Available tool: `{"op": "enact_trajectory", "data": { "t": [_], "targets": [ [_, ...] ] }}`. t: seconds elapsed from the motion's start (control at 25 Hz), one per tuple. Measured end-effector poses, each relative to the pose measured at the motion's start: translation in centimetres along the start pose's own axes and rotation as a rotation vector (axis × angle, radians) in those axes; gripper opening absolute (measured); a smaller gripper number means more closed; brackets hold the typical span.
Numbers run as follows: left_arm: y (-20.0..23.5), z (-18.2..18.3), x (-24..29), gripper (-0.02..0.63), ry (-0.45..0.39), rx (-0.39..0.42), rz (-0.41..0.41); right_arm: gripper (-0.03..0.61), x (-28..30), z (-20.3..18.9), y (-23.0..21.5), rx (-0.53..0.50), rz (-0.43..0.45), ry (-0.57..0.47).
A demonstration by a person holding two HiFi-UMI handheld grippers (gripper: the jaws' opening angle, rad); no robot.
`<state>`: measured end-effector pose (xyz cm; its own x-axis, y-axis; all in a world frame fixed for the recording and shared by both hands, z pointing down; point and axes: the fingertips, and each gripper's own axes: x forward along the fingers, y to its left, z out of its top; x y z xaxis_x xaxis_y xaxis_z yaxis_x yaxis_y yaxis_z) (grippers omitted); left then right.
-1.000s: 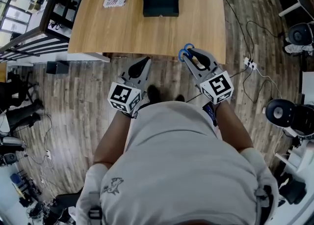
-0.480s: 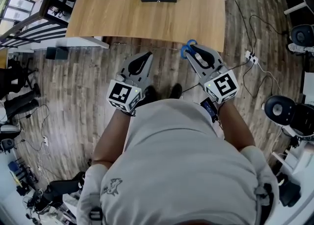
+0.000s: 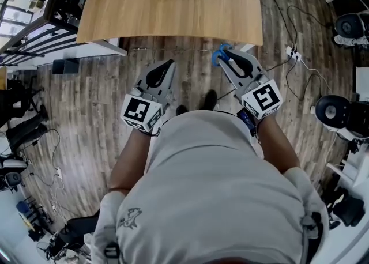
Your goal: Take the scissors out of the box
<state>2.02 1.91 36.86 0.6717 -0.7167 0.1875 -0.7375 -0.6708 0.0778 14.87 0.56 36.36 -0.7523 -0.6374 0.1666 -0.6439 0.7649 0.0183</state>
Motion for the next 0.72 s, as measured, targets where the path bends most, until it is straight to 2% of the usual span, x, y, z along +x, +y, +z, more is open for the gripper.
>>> {"op": "enact_trajectory", "data": {
  "t": [0.36,0.72],
  "targets": [
    [0.6,0.3,-7.0,0.005,-0.026,0.016,-0.014,0.091,-0.3,0.5,5.9,-0.004,-0.037,-0.003],
    [0.6,-0.1,-11.7,0.005,-0.044,0.026,-0.049,0.091,-0.8,0.5,10.8,-0.014,-0.086,-0.013]
  ]
}}
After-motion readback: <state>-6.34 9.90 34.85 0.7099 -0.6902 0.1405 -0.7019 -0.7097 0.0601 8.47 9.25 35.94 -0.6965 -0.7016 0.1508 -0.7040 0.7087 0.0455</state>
